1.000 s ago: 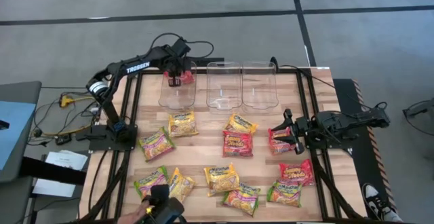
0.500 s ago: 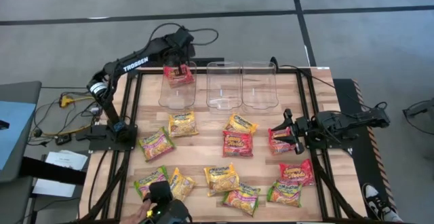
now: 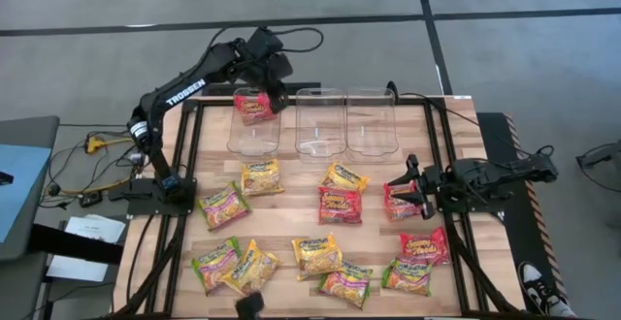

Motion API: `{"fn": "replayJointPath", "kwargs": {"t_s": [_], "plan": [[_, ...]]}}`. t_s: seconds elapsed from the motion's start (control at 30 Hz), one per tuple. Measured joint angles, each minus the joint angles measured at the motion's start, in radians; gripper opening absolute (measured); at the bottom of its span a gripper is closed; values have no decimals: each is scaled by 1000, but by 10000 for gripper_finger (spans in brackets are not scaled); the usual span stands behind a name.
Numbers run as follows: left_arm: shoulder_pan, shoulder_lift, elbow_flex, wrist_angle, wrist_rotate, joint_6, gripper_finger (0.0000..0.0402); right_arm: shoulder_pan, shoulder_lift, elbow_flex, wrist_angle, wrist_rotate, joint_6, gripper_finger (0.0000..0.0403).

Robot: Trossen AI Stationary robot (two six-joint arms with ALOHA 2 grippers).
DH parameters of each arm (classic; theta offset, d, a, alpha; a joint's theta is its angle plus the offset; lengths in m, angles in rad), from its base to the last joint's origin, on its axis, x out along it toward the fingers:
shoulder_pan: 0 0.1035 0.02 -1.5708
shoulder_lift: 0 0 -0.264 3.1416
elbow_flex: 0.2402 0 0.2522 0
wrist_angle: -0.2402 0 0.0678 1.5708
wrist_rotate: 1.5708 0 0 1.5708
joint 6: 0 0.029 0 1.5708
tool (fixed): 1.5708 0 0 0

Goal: Sort Maruchan noodles
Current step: Put the green noodle pack into the right transparent bin

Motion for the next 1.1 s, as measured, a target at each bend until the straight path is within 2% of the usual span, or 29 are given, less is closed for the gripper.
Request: {"fn": "replayJointPath", "kwargs": {"t_s": [0.2, 0.4, 0.53, 0.7, 1.0, 1.1], "plan": [[-90, 1, 45, 6, 201, -153, 73, 0, 0, 0, 12, -1, 178, 182], [-213, 1, 60, 21, 254, -227, 73, -5, 0, 0, 48, 0, 286, 182], [-290, 1, 60, 37, 294, -250, 73, -4, 0, 0, 137, 3, 417, 182], [-362, 0, 60, 75, 292, -340, 73, -5, 0, 6, 290, 61, 387, 182], [-459, -63, 60, 95, 154, -399, 73, -4, 0, 59, 539, 75, 246, 182], [-485, -91, 60, 124, 130, -409, 73, -5, -1, 102, 558, 75, 194, 183]]}}
